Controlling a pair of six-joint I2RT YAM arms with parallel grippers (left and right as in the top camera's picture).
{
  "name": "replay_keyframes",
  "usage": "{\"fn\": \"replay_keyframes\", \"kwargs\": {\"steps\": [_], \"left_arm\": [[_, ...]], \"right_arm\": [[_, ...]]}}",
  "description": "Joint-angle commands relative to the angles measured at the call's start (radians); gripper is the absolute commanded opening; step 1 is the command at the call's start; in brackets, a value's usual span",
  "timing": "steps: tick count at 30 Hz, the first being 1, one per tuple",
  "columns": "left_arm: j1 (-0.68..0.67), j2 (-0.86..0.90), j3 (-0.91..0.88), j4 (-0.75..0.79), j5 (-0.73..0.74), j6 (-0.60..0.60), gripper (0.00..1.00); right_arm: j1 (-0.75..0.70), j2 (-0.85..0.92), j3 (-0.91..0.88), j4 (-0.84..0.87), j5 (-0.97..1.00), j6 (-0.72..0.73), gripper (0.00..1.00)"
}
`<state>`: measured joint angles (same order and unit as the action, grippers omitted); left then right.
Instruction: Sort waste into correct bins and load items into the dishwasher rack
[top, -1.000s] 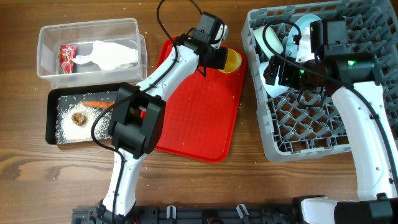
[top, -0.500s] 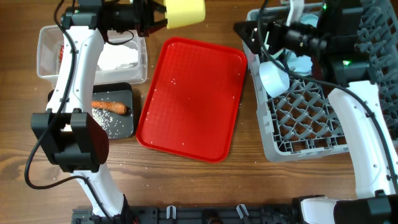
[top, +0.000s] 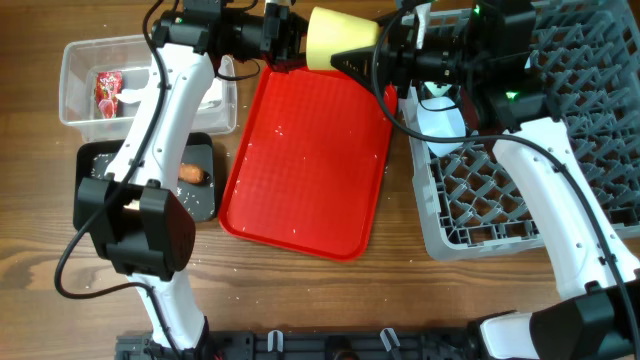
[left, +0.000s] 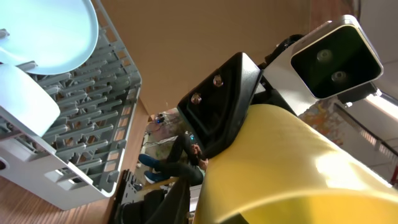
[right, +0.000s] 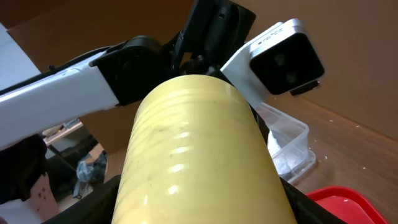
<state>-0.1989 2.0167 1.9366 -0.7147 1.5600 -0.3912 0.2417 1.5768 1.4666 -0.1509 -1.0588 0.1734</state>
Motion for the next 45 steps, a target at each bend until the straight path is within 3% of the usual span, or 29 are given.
{"fn": "replay_keyframes", "kwargs": {"steps": [1,3,5,7,10,12,16,19,23,28,32,33,34,37,42,45], "left_arm": [[-0.01,0.003,0.001,0.002,0.011,-0.006,0.25],[-0.006,0.003,0.001,0.001,-0.034,-0.006,0.49],[0.008,0.003,0.001,0.001,-0.119,-0.006,0.6],[0.027,0.003,0.001,0.0,-0.266,-0.006,0.64],[0.035,0.003,0.001,-0.004,-0.626,-0.006,0.7],[0.033,0.003,0.001,-0.017,-0.84,-0.006,0.77],[0.034,0.003,0.001,-0.078,-1.19,-0.006,0.81],[0.034,0.01,0.0,-0.12,-1.413,-0.006,0.81],[0.034,0.026,-0.003,-0.121,-1.439,-0.006,0.9],[0.034,0.026,-0.005,-0.121,-1.439,-0.006,0.95],[0.034,0.026,-0.005,-0.127,-1.439,-0.006,1.0],[0.034,0.026,-0.005,-0.133,-1.439,-0.006,1.0],[0.034,0.026,-0.005,-0.133,-1.439,-0.006,1.0],[0.034,0.026,-0.005,-0.132,-1.439,-0.006,1.0],[0.034,0.026,-0.005,-0.132,-1.439,-0.006,1.0],[0.034,0.026,-0.005,-0.132,-1.439,-0.006,1.0]], "right_arm": [[-0.003,0.002,0.004,0.006,-0.081,-0.014,0.62],[-0.065,-0.021,0.004,-0.047,-0.079,-0.017,0.6],[-0.163,-0.062,0.004,-0.163,-0.051,-0.025,0.59],[-0.265,-0.124,0.004,-0.357,0.058,-0.072,0.59],[-0.363,-0.28,0.006,-0.736,0.458,-0.069,0.6],[-0.364,-0.368,0.006,-0.974,0.773,0.011,0.6],[-0.363,-0.382,0.002,-1.284,0.948,0.106,0.6],[-0.363,-0.361,-0.053,-1.341,1.009,0.159,0.6],[-0.354,-0.282,-0.163,-1.234,0.986,0.166,0.6],[-0.226,-0.082,-0.201,-1.117,1.009,0.192,0.61],[-0.193,0.05,-0.201,-1.093,1.036,0.202,0.79],[-0.193,0.048,-0.2,-1.093,1.036,0.204,0.93],[-0.193,0.039,-0.193,-1.098,1.036,0.204,1.0],[-0.193,-0.019,-0.113,-1.166,1.035,0.203,1.0],[-0.193,-0.184,0.219,-1.431,0.953,0.203,1.0],[-0.193,-0.285,0.261,-1.366,0.84,0.255,1.0]]}}
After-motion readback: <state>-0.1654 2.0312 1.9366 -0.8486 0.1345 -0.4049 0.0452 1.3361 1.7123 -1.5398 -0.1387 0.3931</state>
